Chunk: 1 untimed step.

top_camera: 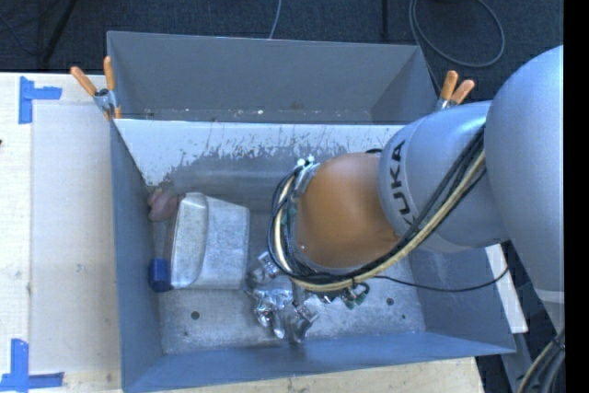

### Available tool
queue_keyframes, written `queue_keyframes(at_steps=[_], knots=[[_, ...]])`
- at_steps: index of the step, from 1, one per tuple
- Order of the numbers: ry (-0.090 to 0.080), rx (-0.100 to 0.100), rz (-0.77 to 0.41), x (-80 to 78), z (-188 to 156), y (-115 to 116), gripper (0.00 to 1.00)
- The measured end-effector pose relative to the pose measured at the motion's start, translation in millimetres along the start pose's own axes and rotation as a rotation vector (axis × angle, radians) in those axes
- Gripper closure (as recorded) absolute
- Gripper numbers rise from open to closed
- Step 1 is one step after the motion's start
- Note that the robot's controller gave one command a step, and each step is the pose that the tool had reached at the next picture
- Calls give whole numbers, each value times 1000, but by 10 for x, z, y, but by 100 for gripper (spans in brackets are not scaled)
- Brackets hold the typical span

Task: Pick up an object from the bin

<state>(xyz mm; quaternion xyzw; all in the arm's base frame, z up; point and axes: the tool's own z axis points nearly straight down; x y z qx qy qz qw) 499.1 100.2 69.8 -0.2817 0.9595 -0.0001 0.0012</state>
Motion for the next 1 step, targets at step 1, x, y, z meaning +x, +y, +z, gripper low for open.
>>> queue_keyframes(at_steps=[1], knots=[[-7,0,2,-22,-32,1,100]])
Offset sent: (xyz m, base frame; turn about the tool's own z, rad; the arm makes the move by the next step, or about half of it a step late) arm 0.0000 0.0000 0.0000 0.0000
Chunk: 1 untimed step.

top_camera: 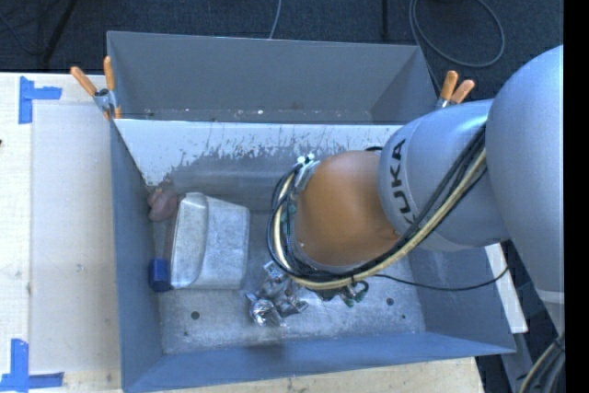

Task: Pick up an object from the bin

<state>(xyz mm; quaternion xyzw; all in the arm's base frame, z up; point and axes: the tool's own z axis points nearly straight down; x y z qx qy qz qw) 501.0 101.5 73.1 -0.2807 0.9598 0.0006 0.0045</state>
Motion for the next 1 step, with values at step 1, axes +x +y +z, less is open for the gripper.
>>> queue_keyframes(at_steps=[1], knots=[[1,1,-24,-38,-1406,-60,100]])
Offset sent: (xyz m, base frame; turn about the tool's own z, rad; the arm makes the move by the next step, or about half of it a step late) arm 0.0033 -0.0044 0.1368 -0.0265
